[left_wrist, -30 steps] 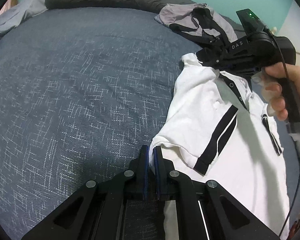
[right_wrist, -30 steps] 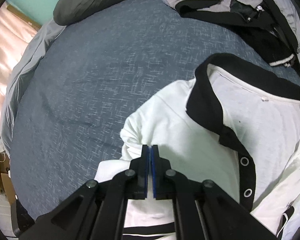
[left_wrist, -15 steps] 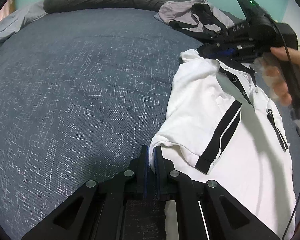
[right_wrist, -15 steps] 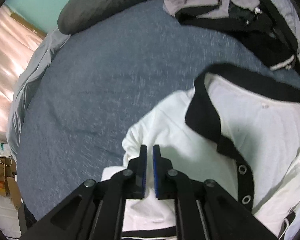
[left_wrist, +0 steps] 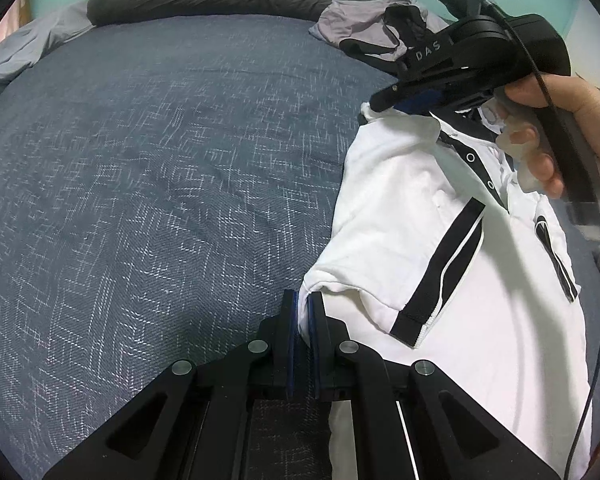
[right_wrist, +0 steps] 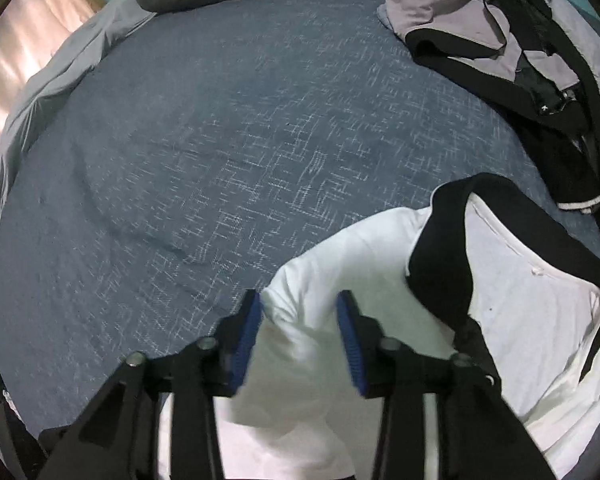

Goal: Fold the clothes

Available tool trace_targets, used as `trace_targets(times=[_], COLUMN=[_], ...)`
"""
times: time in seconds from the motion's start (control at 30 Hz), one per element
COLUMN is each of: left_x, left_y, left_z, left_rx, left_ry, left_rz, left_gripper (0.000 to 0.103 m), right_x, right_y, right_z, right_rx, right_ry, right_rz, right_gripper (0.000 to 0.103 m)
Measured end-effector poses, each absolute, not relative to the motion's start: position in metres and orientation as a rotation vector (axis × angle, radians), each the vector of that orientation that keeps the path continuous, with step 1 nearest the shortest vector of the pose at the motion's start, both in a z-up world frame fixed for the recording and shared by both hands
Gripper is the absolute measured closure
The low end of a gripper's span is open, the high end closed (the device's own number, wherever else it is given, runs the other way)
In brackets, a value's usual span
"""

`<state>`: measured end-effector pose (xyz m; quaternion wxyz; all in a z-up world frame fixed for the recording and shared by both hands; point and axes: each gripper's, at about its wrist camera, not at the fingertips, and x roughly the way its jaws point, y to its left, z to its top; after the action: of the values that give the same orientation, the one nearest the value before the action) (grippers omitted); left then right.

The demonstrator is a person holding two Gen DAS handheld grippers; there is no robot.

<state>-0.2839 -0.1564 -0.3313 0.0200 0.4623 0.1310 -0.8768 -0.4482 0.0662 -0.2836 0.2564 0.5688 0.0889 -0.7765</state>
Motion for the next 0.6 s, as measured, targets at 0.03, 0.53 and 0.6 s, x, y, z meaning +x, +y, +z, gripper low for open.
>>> trace_targets(times=[0.03, 0.53, 0.6], left_x=[-0.284, -0.284, -0.284], left_y=[-0.156, -0.154, -0.154], left_z=[-0.331, -0.332, -0.332], left_rx=[1.435, 1.440, 1.444], left_ry=[0.408, 0.406, 0.403], left_rz=[-2.719, -2.711, -2.709], left_gripper=[0.097, 0.097, 0.097], right_x=[-0.448, -0.463, -0.466], right_y=[0.066, 0.110, 0.114], right_z=[-0.284, -0.264, -0.266], right_rx=[1.538, 1.464, 1.463], right_ry=[0.244, -0.118, -0.150], right_rz=[-2.106, -2.193, -2.209], right_gripper=[0.086, 0.102, 0.102])
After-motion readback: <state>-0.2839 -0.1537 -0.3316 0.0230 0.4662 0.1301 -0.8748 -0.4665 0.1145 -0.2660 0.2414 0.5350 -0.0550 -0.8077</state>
